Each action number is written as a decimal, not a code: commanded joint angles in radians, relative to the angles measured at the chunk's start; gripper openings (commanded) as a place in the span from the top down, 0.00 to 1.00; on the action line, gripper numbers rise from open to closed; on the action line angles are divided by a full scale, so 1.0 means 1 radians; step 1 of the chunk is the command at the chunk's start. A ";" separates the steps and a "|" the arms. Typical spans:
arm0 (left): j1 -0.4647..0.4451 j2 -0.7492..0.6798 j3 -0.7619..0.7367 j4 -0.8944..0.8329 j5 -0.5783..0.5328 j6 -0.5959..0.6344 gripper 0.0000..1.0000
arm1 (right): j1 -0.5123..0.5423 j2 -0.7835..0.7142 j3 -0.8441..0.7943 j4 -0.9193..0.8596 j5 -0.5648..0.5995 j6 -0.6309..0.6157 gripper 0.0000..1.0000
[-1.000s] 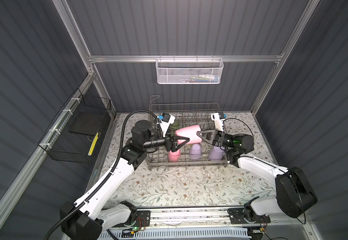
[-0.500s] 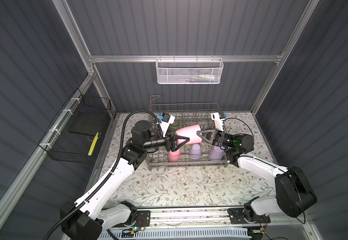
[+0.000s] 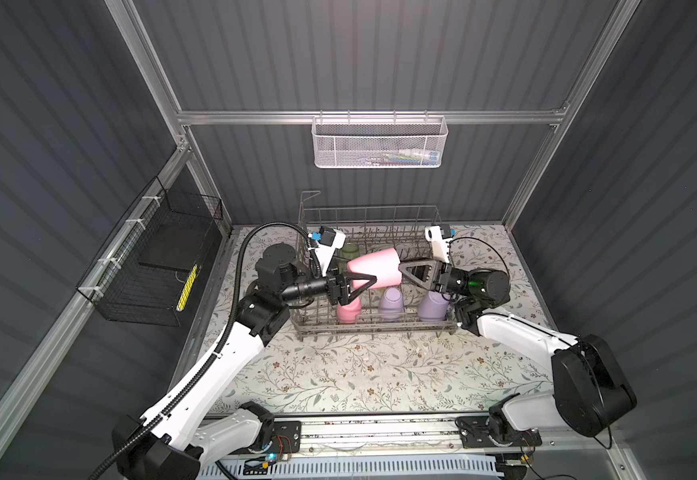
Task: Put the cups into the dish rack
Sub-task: 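Open the right gripper and withdraw it while the left gripper holds the pink cup, then carry the pink cup over the rack and lower it mouth-down with the left gripper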
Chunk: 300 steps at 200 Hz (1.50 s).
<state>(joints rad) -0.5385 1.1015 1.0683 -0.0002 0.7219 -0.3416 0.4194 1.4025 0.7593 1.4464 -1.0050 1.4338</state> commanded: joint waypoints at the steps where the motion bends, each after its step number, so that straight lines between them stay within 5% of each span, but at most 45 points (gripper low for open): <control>1: 0.009 -0.020 0.030 -0.054 -0.022 0.044 0.44 | -0.027 -0.046 -0.023 0.033 0.004 0.003 0.56; 81: 0.025 -0.024 0.187 -0.340 -0.176 0.158 0.44 | -0.208 -0.197 -0.147 -0.073 -0.014 -0.053 0.54; 110: 0.033 0.002 0.272 -0.482 -0.279 0.204 0.44 | -0.219 -0.264 -0.149 -0.351 -0.009 -0.240 0.54; 151: 0.047 0.052 0.384 -0.605 -0.374 0.256 0.45 | -0.215 -0.464 -0.080 -1.012 0.138 -0.653 0.54; 178: 0.072 0.110 0.435 -0.654 -0.386 0.269 0.46 | -0.215 -0.566 -0.062 -1.206 0.233 -0.776 0.53; 300: 0.179 0.482 0.739 -0.895 -0.547 0.269 0.46 | -0.218 -0.661 -0.077 -1.462 0.336 -0.959 0.53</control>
<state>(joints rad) -0.3676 1.5520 1.7473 -0.7994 0.2405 -0.0956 0.2035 0.7605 0.6827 0.0273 -0.6933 0.5278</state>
